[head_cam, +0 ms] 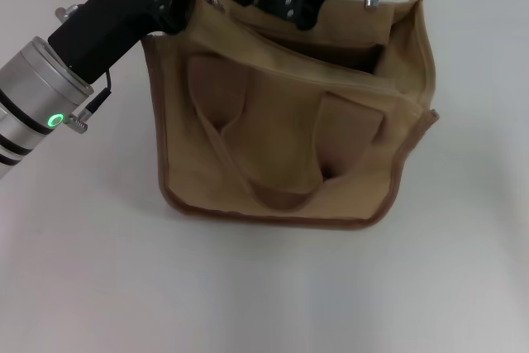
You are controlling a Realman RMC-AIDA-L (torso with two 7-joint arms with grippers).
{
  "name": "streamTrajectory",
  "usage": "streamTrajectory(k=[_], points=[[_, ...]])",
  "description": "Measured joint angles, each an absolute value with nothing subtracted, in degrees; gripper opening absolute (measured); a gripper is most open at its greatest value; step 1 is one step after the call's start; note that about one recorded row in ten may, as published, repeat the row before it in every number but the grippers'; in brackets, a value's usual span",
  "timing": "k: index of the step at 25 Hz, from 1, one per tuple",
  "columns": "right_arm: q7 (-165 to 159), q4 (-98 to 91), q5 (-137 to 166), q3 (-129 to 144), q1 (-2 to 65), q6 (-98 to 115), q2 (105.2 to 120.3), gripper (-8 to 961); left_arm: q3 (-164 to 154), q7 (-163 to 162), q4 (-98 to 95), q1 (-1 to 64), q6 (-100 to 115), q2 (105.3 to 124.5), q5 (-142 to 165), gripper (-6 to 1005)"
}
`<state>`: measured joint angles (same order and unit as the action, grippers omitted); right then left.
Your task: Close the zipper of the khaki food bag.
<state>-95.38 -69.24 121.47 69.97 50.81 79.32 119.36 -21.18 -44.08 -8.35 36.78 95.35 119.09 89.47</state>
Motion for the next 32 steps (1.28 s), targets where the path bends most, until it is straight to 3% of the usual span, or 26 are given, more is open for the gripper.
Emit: streamTrajectory(k=[4, 8, 15, 21, 32], points=[[-96.1, -69.5, 120.4, 69.6, 50.9, 80.5, 119.23, 7, -21.2, -44.1, -8.3, 36.8, 95.4, 119.09, 89.4, 22], [-96.4, -69.6, 123.4, 72.0, 50.4, 80.2, 119.26, 183, -21.2, -44.4, -8.4, 36.9, 95.7, 119.09, 89.4, 22], [-96.4, -72.1, 123.3, 72.3, 46.4, 78.8, 119.4, 334, -21.2, -44.5, -8.4, 37.1, 95.9, 119.09, 88.0, 22], [-90.1, -76.3, 115.7, 78.0, 38.7, 71.6, 119.53, 383, -21.4, -44.6, -8.3, 38.0, 95.7, 119.1, 88.0, 22], [-86.4, -76.0, 110.0, 82.0, 36.5, 65.7, 119.58, 400, -21.5, -44.6, -7.5, 38.2, 95.7, 119.18, 88.0, 23]])
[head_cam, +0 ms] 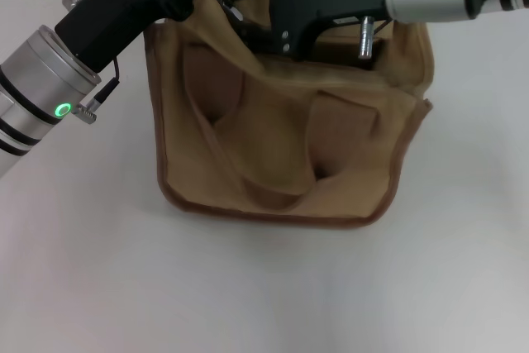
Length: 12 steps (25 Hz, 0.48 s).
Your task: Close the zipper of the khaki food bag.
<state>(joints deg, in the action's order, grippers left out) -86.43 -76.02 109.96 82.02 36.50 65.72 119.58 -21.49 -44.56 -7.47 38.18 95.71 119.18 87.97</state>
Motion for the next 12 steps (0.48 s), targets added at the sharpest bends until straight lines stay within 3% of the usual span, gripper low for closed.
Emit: streamTrajectory(k=[12], points=[[-86.1, -76.0, 108.1, 80.4, 35.6, 63.6, 119.38, 399, -21.5, -44.6, -7.5, 37.9, 96.0, 119.11, 87.9, 23]])
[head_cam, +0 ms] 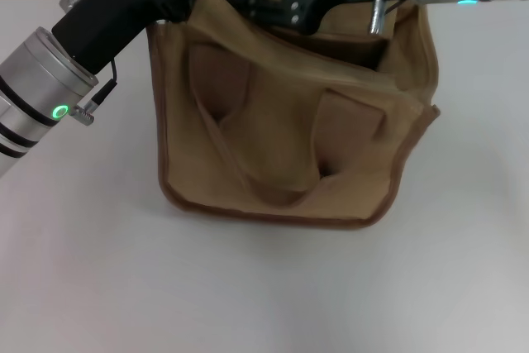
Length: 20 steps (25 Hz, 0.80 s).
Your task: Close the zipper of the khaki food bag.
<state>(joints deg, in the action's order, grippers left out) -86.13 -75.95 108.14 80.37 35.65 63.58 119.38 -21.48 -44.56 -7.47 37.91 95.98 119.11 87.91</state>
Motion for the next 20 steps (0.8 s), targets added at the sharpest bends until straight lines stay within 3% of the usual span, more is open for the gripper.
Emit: streamTrajectory(k=[14, 20], points=[[-85.7, -68.8, 101.0, 68.9, 36.5, 65.8, 119.15, 399, -21.5, -44.6, -7.5, 38.0, 96.0, 119.09, 87.9, 23], [-86.5, -65.0, 99.8, 60.1, 39.2, 77.8, 117.96, 398, -21.5, -45.1, -7.5, 38.1, 96.3, 119.09, 88.0, 23]])
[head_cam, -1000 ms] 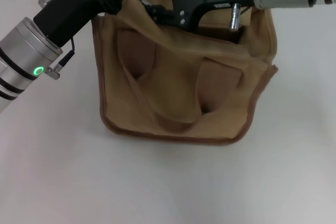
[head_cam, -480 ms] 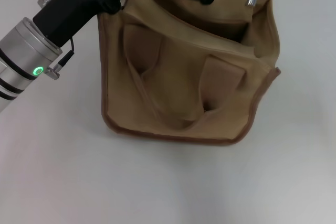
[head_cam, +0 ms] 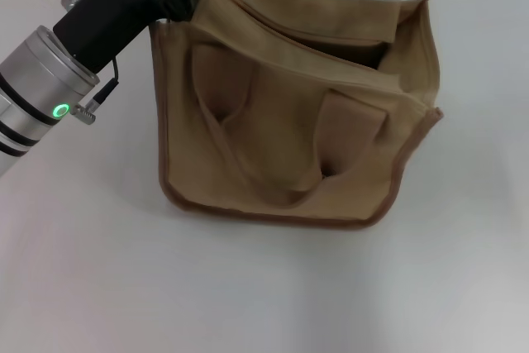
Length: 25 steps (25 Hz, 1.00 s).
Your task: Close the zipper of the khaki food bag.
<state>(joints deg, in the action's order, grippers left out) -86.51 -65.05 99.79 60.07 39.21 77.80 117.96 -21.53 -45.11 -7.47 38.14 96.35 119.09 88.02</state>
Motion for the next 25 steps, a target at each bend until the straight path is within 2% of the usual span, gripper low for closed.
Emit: streamTrajectory(k=[3, 11, 25], points=[[-86.9, -63.7, 100.0, 59.9, 40.2, 78.9, 117.13, 395, -21.5, -45.5, -7.5, 38.2, 97.0, 119.09, 88.2, 23], [-86.7, -61.6, 102.8, 60.4, 42.9, 80.1, 116.51, 393, -21.6, -46.0, -7.5, 38.2, 97.3, 119.09, 88.2, 23], [-86.5, -61.1, 110.9, 61.0, 47.8, 81.2, 118.37, 393, -21.6, -46.1, -7.5, 38.3, 97.3, 119.18, 88.0, 23]])
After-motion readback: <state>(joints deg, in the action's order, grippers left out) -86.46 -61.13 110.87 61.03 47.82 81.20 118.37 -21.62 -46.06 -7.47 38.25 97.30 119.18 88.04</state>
